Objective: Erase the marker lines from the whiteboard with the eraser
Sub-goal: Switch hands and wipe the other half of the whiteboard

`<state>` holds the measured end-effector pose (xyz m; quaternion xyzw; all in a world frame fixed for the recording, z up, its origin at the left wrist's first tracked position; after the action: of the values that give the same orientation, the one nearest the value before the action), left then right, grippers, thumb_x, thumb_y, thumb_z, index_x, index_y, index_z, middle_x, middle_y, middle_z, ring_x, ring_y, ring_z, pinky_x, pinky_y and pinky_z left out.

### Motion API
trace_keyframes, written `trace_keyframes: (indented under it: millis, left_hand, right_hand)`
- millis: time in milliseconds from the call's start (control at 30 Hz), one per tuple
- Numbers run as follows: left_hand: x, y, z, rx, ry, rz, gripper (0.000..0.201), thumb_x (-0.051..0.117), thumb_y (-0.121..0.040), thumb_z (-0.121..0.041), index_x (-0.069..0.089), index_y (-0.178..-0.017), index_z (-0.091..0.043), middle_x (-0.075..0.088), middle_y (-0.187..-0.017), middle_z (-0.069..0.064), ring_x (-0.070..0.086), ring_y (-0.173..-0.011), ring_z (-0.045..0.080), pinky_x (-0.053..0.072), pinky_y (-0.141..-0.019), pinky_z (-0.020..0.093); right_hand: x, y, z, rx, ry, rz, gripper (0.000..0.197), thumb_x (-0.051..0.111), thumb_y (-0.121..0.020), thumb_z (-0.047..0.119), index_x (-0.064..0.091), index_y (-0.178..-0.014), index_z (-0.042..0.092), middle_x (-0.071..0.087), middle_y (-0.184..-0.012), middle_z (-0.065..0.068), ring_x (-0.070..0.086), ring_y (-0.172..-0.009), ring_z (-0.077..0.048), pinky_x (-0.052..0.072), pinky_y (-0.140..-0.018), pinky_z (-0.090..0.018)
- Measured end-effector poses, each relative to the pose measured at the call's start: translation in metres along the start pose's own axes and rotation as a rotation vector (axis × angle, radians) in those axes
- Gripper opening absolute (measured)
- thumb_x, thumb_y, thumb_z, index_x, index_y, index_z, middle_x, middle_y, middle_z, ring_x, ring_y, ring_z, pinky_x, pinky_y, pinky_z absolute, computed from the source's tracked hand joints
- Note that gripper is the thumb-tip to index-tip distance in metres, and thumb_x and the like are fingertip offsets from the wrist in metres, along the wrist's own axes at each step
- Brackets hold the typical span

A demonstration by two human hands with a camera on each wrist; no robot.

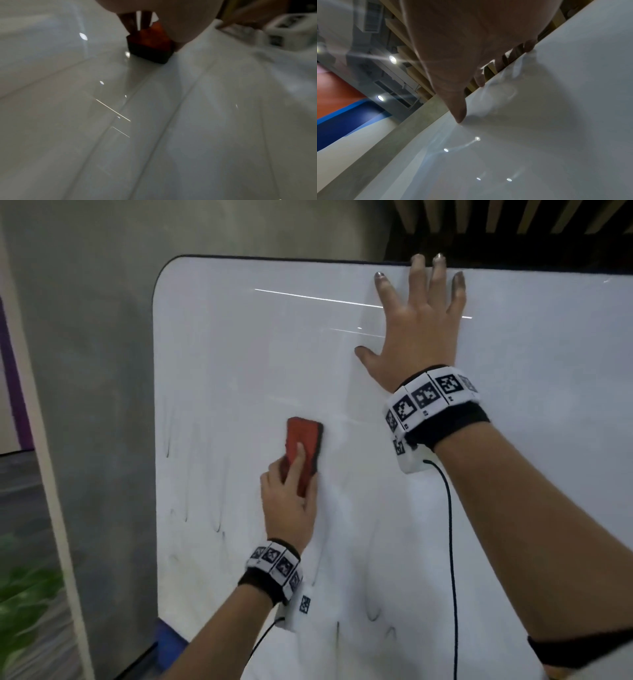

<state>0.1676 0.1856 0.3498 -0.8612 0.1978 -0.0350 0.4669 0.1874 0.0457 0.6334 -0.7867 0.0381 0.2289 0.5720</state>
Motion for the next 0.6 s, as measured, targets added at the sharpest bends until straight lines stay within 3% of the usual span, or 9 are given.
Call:
trace_keyframes:
  millis: [67, 100, 200, 233, 300, 400, 467, 500, 600]
  left_hand:
    - [-0.005, 0.001, 0.007, 0.087, -0.006, 0.035, 0.056, 0.066, -0.098, -0.031, 0.047, -0.151, -0.028, 0.054, -0.126, 0.008, 0.050, -0.104, 0.025, 0.047, -0.095, 0.033]
    - [-0.010, -0.009, 0.025, 0.005, -0.016, 0.011, 0.057, 0.066, -0.098, -0.031, 0.046, -0.151, -0.028, 0.054, -0.125, 0.010, 0.052, -0.105, 0.027, 0.049, -0.095, 0.037]
    - [-0.027, -0.041, 0.081, -0.504, 0.026, -0.091, 0.062, 0.065, -0.097, -0.034, 0.043, -0.154, -0.024, 0.052, -0.121, 0.015, 0.057, -0.109, 0.036, 0.051, -0.098, 0.047]
    - [-0.028, -0.043, 0.079, -0.547, 0.034, -0.107, 0.063, 0.065, -0.097, -0.036, 0.042, -0.154, -0.023, 0.052, -0.119, 0.015, 0.058, -0.110, 0.037, 0.051, -0.097, 0.046]
    - [-0.019, -0.035, 0.031, -0.376, 0.064, -0.076, 0.066, 0.067, -0.095, -0.041, 0.044, -0.152, -0.020, 0.053, -0.113, 0.011, 0.058, -0.104, 0.031, 0.051, -0.092, 0.042]
    - [0.011, 0.017, -0.064, 0.089, 0.071, 0.106, 0.062, 0.070, -0.093, -0.044, 0.050, -0.146, -0.019, 0.055, -0.103, 0.004, 0.052, -0.091, 0.022, 0.046, -0.083, 0.032]
    - [0.019, 0.035, -0.065, 0.159, 0.023, 0.105, 0.061, 0.068, -0.093, -0.046, 0.052, -0.144, -0.017, 0.055, -0.102, 0.005, 0.051, -0.090, 0.023, 0.045, -0.082, 0.032]
    - [0.019, 0.036, -0.041, 0.056, 0.036, 0.062, 0.063, 0.066, -0.093, -0.047, 0.051, -0.144, -0.014, 0.056, -0.104, 0.006, 0.052, -0.093, 0.024, 0.047, -0.085, 0.034]
    - [0.007, 0.043, 0.054, -0.461, 0.130, -0.106, 0.070, 0.058, -0.092, -0.052, 0.046, -0.147, -0.011, 0.056, -0.125, 0.012, 0.057, -0.113, 0.032, 0.049, -0.100, 0.050]
  right_hand:
    - [0.000, 0.002, -0.003, -0.022, -0.003, 0.017, 0.093, 0.071, -0.082, 0.058, 0.030, -0.158, 0.025, 0.015, -0.167, -0.021, 0.009, -0.156, -0.042, 0.004, -0.125, -0.059]
    - [0.000, 0.004, -0.005, -0.042, -0.016, 0.031, 0.091, 0.072, -0.082, 0.056, 0.031, -0.158, 0.024, 0.013, -0.168, -0.020, 0.007, -0.156, -0.042, 0.004, -0.126, -0.058]
    - [-0.003, 0.026, -0.016, -0.085, -0.042, 0.072, 0.087, 0.076, -0.082, 0.047, 0.035, -0.156, 0.023, 0.007, -0.170, -0.016, 0.005, -0.157, -0.039, 0.004, -0.126, -0.059]
    - [-0.002, 0.039, -0.020, -0.086, -0.035, 0.080, 0.086, 0.076, -0.082, 0.045, 0.036, -0.156, 0.023, 0.005, -0.171, -0.015, 0.004, -0.157, -0.038, 0.003, -0.125, -0.061]
    - [0.003, 0.070, -0.028, -0.089, -0.018, 0.084, 0.086, 0.075, -0.083, 0.044, 0.035, -0.157, 0.024, 0.004, -0.171, -0.013, 0.004, -0.157, -0.038, 0.003, -0.123, -0.066]
    - [0.012, 0.107, -0.038, -0.101, 0.003, 0.059, 0.081, 0.067, -0.089, 0.049, 0.033, -0.158, 0.023, 0.005, -0.171, -0.014, 0.006, -0.157, -0.039, 0.006, -0.122, -0.067]
    - [0.017, 0.125, -0.042, -0.111, -0.003, 0.053, 0.077, 0.061, -0.094, 0.050, 0.031, -0.159, 0.023, 0.007, -0.171, -0.015, 0.008, -0.157, -0.040, 0.007, -0.123, -0.065]
    - [0.020, 0.132, -0.045, -0.113, -0.006, 0.055, 0.075, 0.059, -0.095, 0.049, 0.030, -0.159, 0.022, 0.007, -0.171, -0.015, 0.008, -0.157, -0.040, 0.007, -0.124, -0.064]
    - [0.026, 0.151, -0.056, -0.122, 0.005, 0.086, 0.073, 0.057, -0.097, 0.048, 0.029, -0.160, 0.022, 0.007, -0.171, -0.015, 0.008, -0.157, -0.039, 0.007, -0.125, -0.061]
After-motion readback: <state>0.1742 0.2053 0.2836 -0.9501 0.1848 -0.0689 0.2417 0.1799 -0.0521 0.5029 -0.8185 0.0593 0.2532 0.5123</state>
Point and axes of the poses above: each hand's wrist, its own y-axis away from the middle knuckle, its own x-axis out of the palm, z = x × y, the point moved 7 cm from there along -y, towards the middle knuckle
